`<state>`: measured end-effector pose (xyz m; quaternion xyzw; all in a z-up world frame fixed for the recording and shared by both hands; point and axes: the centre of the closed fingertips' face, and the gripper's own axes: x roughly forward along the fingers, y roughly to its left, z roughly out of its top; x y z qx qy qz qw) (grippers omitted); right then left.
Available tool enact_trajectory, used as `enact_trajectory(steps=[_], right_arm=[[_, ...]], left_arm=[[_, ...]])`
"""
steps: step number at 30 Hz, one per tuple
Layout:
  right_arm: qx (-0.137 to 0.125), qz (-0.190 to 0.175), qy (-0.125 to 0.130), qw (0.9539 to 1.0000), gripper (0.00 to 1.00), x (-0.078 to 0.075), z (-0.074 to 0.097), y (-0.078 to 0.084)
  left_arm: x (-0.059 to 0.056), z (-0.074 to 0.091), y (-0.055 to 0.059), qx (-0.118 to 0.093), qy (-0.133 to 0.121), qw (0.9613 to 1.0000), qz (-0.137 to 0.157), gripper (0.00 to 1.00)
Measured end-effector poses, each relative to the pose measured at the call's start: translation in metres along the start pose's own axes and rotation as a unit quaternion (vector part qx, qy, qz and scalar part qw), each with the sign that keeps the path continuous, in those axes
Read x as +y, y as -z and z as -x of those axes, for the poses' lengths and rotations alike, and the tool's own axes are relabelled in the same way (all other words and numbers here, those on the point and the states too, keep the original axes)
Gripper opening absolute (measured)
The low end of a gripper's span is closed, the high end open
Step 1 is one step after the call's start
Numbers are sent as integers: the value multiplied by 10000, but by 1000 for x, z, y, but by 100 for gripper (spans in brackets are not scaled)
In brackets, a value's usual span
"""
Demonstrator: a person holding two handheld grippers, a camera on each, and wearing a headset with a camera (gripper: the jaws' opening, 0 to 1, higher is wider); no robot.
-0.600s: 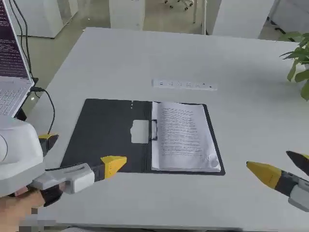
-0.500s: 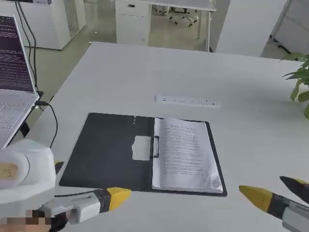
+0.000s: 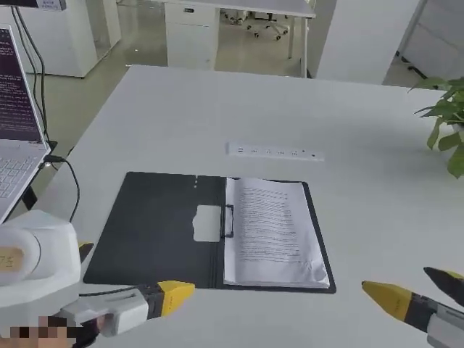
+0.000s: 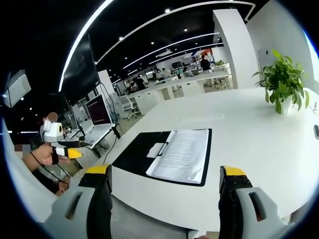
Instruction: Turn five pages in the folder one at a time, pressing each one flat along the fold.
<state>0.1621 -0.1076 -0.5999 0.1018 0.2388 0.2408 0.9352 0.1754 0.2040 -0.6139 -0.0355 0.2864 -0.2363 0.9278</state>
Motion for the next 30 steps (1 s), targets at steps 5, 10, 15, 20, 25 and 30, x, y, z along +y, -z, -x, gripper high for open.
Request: enact_trajectory(steps=[5,10,15,20,25,30], right_arm=[[39,16,39,10000,89,-2,2,4],[18,-17,55,10000,88,-3,3,4],[20,-39,41,10000,88,-3,3,5],[62,-38,44,10000,88,-4,2,9],[61,-48,51,10000,88,-6,1,10],[22,-69,41,10000,88,-5,-1,9]], left_arm=[[-3,-1,1,12,12,10000,-14,100],[-2,-2,3,3,-18,10000,9,100],[-3,-2,5,-13,-15,10000,51,100],[-2,-2,6,-53,-33,9999,106,100],[1,-1,8,-43,-69,9999,143,100],[2,-2,8,-31,-81,9999,143,100]])
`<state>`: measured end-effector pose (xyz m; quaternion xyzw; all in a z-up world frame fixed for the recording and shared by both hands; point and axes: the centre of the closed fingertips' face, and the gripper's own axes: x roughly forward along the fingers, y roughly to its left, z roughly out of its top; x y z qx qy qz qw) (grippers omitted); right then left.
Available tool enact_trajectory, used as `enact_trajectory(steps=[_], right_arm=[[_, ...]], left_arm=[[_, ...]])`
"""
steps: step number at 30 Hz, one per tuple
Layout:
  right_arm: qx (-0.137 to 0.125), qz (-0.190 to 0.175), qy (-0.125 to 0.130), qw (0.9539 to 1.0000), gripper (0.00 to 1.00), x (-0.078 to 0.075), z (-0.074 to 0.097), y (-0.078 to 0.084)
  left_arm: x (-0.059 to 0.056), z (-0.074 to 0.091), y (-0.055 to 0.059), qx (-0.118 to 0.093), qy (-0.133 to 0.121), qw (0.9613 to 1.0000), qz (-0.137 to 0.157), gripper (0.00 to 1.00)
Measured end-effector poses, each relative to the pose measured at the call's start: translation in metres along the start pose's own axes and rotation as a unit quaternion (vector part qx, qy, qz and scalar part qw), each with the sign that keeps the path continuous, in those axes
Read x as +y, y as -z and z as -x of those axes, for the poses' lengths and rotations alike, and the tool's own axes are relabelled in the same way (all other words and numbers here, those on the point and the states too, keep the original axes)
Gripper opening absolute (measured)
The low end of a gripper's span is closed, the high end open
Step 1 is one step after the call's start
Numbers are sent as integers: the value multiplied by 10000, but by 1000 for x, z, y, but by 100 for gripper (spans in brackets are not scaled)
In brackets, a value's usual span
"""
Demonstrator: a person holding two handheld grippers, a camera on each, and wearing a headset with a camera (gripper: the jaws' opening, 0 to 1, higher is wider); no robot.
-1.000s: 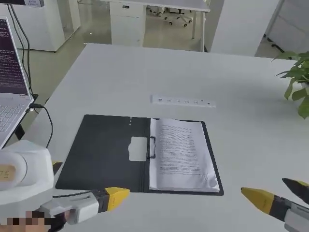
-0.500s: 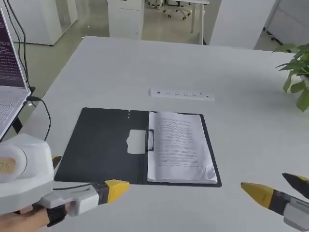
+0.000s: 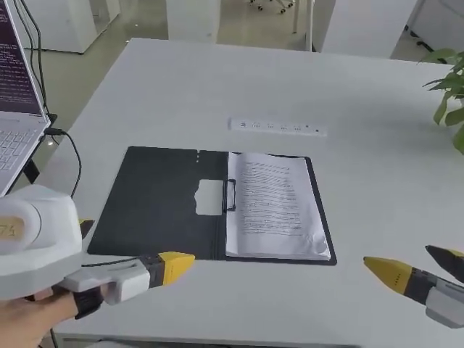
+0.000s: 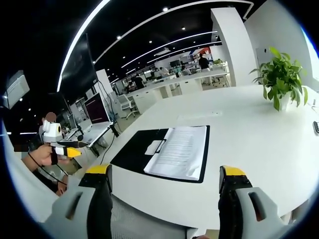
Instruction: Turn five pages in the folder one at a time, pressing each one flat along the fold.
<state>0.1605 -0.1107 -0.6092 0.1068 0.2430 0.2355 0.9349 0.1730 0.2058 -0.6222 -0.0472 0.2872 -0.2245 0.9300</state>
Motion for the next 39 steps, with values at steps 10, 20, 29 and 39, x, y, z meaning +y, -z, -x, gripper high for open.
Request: enact_trajectory(steps=[10,20,29,39], right_arm=[[-68,-5,9,10000,88,-1,0,-5],[-61,-27,-2,10000,88,-1,-2,-3],[-36,-58,-7,10000,88,-1,-4,0],[-37,-95,-53,9999,88,0,-9,2]], left_arm=[[0,-2,-5,-35,15,10000,-18,100],[0,-7,-3,4,25,10000,-40,100],[-1,-12,-2,-1,54,10000,-34,100],[-7,-29,5,125,169,9994,-283,100]])
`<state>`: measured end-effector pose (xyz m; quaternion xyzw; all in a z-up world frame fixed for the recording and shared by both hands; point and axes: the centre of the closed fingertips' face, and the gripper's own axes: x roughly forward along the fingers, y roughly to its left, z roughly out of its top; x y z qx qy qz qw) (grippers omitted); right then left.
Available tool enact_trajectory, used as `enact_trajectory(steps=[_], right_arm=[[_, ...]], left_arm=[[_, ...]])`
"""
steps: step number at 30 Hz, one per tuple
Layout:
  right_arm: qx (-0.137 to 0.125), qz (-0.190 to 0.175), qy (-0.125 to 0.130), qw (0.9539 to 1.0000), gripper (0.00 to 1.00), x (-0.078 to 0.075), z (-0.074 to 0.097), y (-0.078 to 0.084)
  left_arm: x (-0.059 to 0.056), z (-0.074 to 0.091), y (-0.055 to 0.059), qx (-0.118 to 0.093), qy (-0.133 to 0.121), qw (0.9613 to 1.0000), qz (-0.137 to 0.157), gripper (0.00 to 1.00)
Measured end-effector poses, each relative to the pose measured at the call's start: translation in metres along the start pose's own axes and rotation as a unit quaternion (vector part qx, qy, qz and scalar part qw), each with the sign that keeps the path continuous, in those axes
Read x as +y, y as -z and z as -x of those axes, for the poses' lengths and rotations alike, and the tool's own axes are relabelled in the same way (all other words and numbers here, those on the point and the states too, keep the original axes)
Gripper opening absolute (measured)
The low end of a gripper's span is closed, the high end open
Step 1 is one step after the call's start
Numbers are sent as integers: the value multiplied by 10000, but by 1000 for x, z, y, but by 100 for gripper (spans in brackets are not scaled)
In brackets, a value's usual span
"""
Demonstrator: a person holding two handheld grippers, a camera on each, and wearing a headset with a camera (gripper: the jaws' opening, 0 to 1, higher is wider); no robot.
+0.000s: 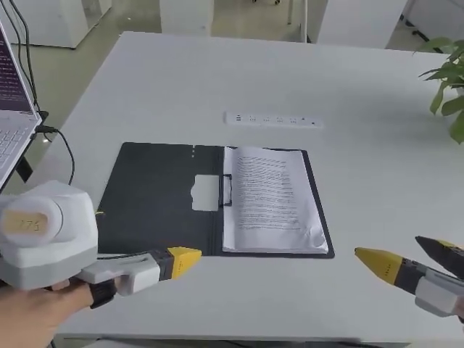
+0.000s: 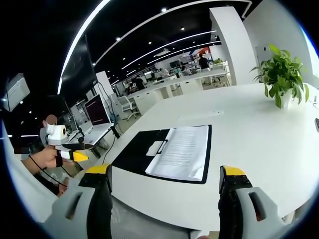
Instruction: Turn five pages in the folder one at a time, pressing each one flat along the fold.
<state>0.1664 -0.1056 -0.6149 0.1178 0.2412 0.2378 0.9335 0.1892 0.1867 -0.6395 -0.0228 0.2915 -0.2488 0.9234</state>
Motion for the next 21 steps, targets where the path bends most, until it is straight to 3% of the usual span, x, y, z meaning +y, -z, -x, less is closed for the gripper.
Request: enact_trajectory(steps=[10,18,19,21], right_arm=[[-7,-74,-49,10000,88,1,-8,4],[28,-145,-66,9999,87,1,-14,11],[33,-155,-62,9999,87,0,-14,13],[60,-189,-49,9998,86,-1,-15,16]], left_arm=[[-9,-28,0,25,162,9998,-113,100],[-26,-61,5,189,422,9980,-437,99],[-30,-66,5,213,471,9974,-502,97],[-31,-74,9,305,515,9963,-613,78]])
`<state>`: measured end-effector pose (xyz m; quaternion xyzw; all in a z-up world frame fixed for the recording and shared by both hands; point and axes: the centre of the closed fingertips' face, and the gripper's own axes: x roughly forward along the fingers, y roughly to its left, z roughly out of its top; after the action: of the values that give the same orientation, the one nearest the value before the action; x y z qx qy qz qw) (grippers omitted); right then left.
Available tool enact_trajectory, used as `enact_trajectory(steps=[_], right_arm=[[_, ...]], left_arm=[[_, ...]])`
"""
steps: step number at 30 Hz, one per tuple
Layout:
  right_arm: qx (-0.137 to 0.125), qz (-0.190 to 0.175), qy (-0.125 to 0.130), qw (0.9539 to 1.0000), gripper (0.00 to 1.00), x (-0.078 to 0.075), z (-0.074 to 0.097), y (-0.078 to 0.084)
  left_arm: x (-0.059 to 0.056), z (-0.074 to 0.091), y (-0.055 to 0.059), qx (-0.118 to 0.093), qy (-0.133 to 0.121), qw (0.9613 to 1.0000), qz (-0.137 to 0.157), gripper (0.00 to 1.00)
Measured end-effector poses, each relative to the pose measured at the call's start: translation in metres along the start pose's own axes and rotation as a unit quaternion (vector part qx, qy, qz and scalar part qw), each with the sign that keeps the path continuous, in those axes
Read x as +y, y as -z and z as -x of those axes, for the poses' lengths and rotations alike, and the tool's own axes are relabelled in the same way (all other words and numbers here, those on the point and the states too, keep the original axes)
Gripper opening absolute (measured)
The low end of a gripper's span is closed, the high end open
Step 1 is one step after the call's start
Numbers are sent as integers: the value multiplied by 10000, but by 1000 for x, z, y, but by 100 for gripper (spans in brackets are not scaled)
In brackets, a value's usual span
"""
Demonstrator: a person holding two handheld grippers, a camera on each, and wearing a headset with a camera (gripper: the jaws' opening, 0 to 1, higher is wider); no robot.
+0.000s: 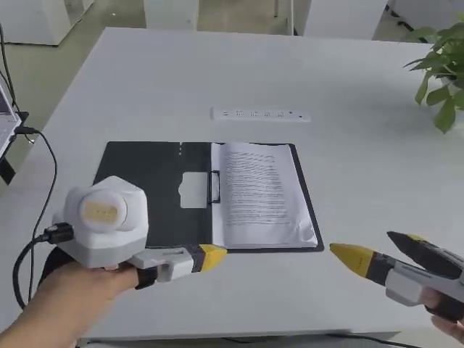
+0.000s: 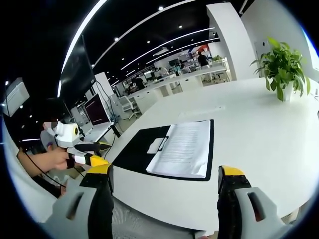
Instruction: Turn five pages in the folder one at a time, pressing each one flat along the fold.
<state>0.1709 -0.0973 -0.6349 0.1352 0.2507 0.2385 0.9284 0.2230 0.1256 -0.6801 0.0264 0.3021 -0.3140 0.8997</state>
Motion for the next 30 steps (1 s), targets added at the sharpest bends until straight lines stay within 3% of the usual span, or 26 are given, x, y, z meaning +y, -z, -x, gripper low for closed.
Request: enact_trajectory(steps=[1,4,6,7,12,18,24,30], right_arm=[[-2,-7,-2,10000,86,0,0,1],[-15,-59,7,10000,86,-1,0,2],[-31,-102,7,9999,86,-4,0,5],[-43,-116,12,9999,86,-5,-1,5],[-81,-151,9,9999,86,-6,-1,3],[-119,-209,-9,9997,86,-6,-4,4],[-203,-316,-21,9993,86,-8,-6,5],[-211,-444,47,9988,84,-15,-9,12]], left_arm=[[-2,-4,-1,-29,42,10000,-18,75],[-8,-20,-5,-86,170,9998,84,95],[-11,-29,-2,72,214,9997,-113,87],[-13,-35,-3,31,214,9996,-159,85],[-22,-59,-6,100,336,9993,-146,85],[-38,-99,-7,226,480,9981,-305,84],[-53,-137,-15,167,544,9970,-529,81],[-60,-163,-9,276,538,9958,-693,75]])
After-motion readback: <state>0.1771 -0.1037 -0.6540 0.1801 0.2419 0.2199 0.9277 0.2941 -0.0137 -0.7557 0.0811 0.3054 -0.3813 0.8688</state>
